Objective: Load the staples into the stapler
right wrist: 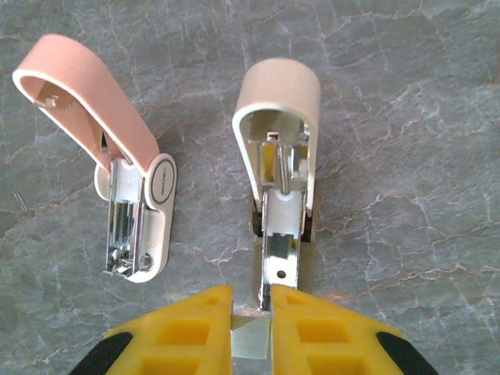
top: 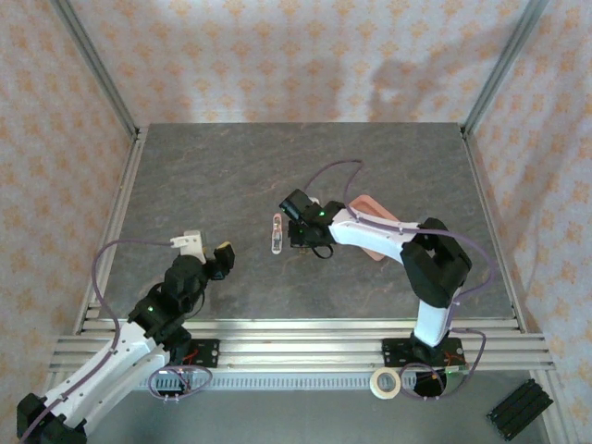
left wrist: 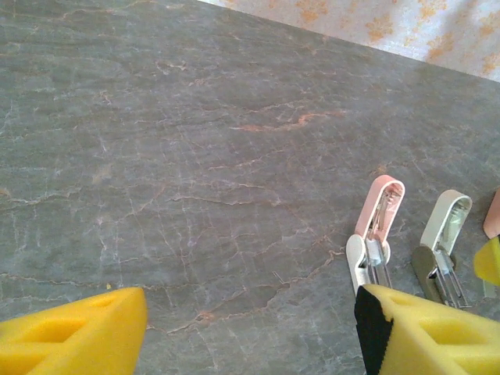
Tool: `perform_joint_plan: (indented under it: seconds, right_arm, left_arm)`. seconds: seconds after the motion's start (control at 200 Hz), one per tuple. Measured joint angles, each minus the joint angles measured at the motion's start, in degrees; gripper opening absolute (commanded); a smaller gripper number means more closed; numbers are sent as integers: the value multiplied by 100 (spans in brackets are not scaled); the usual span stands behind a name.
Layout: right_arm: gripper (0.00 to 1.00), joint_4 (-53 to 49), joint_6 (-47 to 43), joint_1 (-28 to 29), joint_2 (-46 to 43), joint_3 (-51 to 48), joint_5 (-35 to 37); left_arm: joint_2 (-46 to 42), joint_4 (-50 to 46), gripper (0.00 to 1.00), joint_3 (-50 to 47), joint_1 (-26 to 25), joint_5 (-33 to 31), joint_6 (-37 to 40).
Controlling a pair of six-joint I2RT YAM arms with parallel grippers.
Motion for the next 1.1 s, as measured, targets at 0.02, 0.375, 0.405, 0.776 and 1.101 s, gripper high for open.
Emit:
perform_joint_plan:
  seconds: [0.02,0.375,0.405,0.776,1.101]
  right_arm:
    - [17,24,0,0,-15,-22,35]
    - [17,361,66,157,-439,-501,741]
    - [17,393,66,164,-439,-501,787]
    - [17,629,216,199,-442,-592,1167]
    - [17,638,219,227,-190,-590,1128]
  left_arm:
    - [31,37,71,-7,0,-4,22]
    - [1257,1158,71,-15,0,387,529]
    - [1394,1268,71,-15,0,448,557]
    - [2013,2052,71,-37,0,627,763]
    - [2201,2365,71,-229,0,372,999]
